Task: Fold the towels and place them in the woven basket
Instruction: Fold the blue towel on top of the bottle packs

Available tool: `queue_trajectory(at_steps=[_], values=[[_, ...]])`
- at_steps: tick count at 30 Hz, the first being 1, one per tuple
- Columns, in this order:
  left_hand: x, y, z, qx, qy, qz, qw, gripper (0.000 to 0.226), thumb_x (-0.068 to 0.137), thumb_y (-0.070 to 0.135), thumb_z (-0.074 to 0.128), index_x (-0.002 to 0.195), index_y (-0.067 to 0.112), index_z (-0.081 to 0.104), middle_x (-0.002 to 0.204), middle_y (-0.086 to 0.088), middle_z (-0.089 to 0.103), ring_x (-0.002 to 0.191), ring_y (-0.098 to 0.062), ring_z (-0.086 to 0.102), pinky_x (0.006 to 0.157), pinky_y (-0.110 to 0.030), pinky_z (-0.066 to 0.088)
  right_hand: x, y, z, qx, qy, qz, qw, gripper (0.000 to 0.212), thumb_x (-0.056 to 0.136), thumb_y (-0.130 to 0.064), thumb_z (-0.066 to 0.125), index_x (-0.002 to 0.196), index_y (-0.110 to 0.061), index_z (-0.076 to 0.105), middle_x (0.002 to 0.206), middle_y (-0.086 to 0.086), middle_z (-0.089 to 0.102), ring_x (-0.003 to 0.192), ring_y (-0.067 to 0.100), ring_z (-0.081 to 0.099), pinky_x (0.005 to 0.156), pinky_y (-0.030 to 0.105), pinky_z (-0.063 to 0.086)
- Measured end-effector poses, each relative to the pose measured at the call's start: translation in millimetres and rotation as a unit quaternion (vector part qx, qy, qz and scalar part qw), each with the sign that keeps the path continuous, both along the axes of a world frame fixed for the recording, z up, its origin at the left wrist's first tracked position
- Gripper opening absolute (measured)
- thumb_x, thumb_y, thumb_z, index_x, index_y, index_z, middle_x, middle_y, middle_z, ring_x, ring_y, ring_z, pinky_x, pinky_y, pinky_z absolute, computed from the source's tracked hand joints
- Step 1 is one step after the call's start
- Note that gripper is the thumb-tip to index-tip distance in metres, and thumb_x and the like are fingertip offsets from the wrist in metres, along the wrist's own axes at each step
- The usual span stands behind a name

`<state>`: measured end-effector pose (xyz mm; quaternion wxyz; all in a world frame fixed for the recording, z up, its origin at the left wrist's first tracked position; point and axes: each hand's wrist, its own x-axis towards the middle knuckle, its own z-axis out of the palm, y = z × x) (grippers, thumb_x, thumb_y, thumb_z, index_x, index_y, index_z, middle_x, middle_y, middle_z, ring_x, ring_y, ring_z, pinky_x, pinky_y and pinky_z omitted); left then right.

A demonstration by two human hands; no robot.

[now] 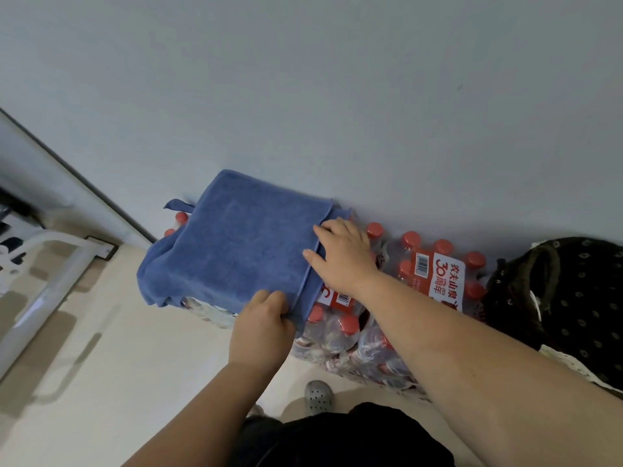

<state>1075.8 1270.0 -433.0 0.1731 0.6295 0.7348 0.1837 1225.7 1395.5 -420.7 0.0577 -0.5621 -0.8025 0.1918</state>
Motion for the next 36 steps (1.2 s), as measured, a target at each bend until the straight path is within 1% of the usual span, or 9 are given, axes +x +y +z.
queue_trajectory(at_steps=[4, 10, 13, 20, 25, 28, 31, 34, 36], values=[[-6.8, -1.7, 10.8, -0.001, -0.013, 0.015, 1.000, 0.022, 0.066, -0.001, 0.064, 0.062, 0.016, 0.051, 0.065, 0.003, 0.047, 0.054, -0.017, 0.044, 0.046, -0.025, 0.032, -2.4, 2.2, 5.1, -0.005, 0.023, -0.013, 1.000, 0.059, 0.099, -0.050, 0.044, 0.150, -0.019, 0.040, 0.153, -0.002, 0.037, 0.147, 0.023, 0.024, 0.120, 0.048, 0.018], [-11.8, -7.0, 48.0, 0.059, -0.048, -0.002, 0.997, 0.022, 0.062, -0.003, 0.063, 0.061, 0.016, 0.051, 0.058, 0.007, 0.045, 0.054, -0.007, 0.043, 0.048, -0.020, 0.029, 12.0, -6.6, 30.4, 0.097, 0.111, -0.047, 0.988, 0.053, 0.098, -0.044, 0.049, 0.144, -0.017, 0.050, 0.140, -0.003, 0.050, 0.134, 0.019, 0.040, 0.111, 0.044, 0.033], [-1.0, -9.7, 41.8, 0.044, -0.060, -0.034, 0.997, 0.019, 0.060, 0.000, 0.060, 0.060, 0.016, 0.050, 0.056, 0.008, 0.045, 0.056, -0.006, 0.042, 0.049, -0.020, 0.030, 24.4, -11.5, 26.0, 0.086, 0.090, -0.067, 0.990, 0.052, 0.098, -0.045, 0.048, 0.143, -0.018, 0.051, 0.141, -0.003, 0.050, 0.133, 0.020, 0.041, 0.111, 0.046, 0.033], [11.9, -5.6, 1.7, -0.086, -0.033, -0.039, 0.995, 0.010, 0.075, 0.008, 0.059, 0.070, 0.017, 0.057, 0.068, 0.003, 0.055, 0.065, -0.018, 0.052, 0.055, -0.029, 0.041, 34.0, -21.0, 1.3, -0.022, -0.025, -0.038, 0.999, 0.069, 0.096, -0.054, 0.048, 0.154, -0.023, 0.030, 0.155, -0.002, 0.030, 0.144, 0.026, 0.020, 0.118, 0.052, 0.019], [7.6, -7.2, 10.2, -0.076, -0.004, -0.066, 0.995, 0.011, 0.075, 0.032, 0.060, 0.070, 0.024, 0.055, 0.071, 0.007, 0.057, 0.067, -0.015, 0.052, 0.056, -0.027, 0.038, 24.2, -28.9, 6.7, -0.017, -0.056, -0.044, 0.997, 0.079, 0.093, -0.065, 0.043, 0.157, -0.027, 0.017, 0.162, 0.009, 0.012, 0.149, 0.034, 0.007, 0.121, 0.055, 0.005], [-4.0, -8.7, 23.0, -0.042, -0.002, -0.044, 0.998, 0.012, 0.081, 0.031, 0.062, 0.073, 0.024, 0.058, 0.073, 0.007, 0.056, 0.068, -0.014, 0.053, 0.059, -0.031, 0.045, 3.2, -35.6, 11.8, -0.020, -0.054, 0.012, 0.998, 0.078, 0.096, -0.064, 0.036, 0.158, -0.025, 0.012, 0.166, 0.008, -0.002, 0.152, 0.031, -0.008, 0.122, 0.053, -0.006], [-28.9, -3.9, 38.4, 0.019, 0.038, -0.031, 0.999, 0.007, 0.084, 0.029, 0.062, 0.088, 0.023, 0.066, 0.086, 0.005, 0.059, 0.078, -0.015, 0.056, 0.067, -0.030, 0.049, -24.1, -29.7, 16.0, -0.026, -0.056, 0.049, 0.997, 0.078, 0.098, -0.064, 0.029, 0.159, -0.021, 0.007, 0.166, 0.007, -0.011, 0.151, 0.030, -0.018, 0.120, 0.055, -0.010], [-63.4, 12.1, 44.4, 0.034, 0.122, -0.039, 0.991, 0.035, 0.086, 0.037, 0.065, 0.118, 0.024, 0.064, 0.116, 0.000, 0.062, 0.105, -0.023, 0.057, 0.085, -0.037, 0.050, -50.3, -17.4, 15.4, -0.041, -0.058, 0.054, 0.996, 0.081, 0.098, -0.066, 0.024, 0.159, -0.019, 0.002, 0.165, 0.009, -0.016, 0.150, 0.031, -0.021, 0.120, 0.057, -0.012], [-86.4, 27.1, 41.9, -0.011, 0.183, -0.057, 0.981, 0.056, 0.089, 0.050, 0.059, 0.139, 0.025, 0.051, 0.146, -0.003, 0.049, 0.133, -0.028, 0.045, 0.106, -0.046, 0.041, -63.1, -12.0, 8.4, -0.053, -0.067, 0.032, 0.996, 0.083, 0.097, -0.069, 0.021, 0.159, -0.019, -0.002, 0.164, 0.010, -0.020, 0.150, 0.032, -0.023, 0.119, 0.058, -0.012]])
